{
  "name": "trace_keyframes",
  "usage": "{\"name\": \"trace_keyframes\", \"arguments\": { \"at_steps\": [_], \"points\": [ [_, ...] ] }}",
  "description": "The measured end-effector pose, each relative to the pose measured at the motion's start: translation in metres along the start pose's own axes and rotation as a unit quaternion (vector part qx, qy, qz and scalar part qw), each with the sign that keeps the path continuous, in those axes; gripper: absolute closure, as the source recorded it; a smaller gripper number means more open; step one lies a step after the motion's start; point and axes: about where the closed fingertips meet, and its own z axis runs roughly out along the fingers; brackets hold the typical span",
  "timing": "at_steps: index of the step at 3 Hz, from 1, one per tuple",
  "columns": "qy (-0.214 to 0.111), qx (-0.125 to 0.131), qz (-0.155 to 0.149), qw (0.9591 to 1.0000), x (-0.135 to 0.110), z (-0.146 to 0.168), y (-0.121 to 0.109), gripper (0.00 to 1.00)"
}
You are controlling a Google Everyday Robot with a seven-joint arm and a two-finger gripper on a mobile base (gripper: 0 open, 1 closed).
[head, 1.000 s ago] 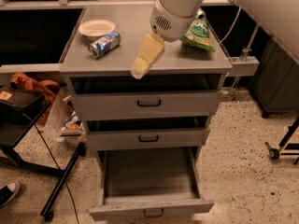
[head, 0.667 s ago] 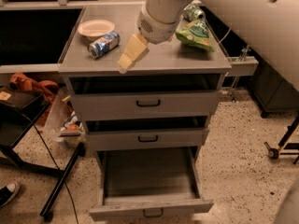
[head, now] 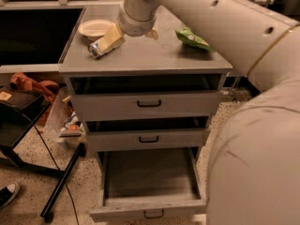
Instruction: Place redbull can into bottom drawer
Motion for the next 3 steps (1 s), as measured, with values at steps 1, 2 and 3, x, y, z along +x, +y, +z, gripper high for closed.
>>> {"name": "trace_keyframes", "arguments": {
  "at_steps": [1,2,3],
  "points": [
    [0.001,-0.002,0.038,0.9993,-0.0007,0.0019,0.0031,0.00],
    [0.001,-0.001,0.038,0.9993,-0.0007,0.0020,0.0032,0.00],
    [0.009,0.006,0.058,0.9983,-0.0069,0.0095,0.0044,0.00]
  ]
}}
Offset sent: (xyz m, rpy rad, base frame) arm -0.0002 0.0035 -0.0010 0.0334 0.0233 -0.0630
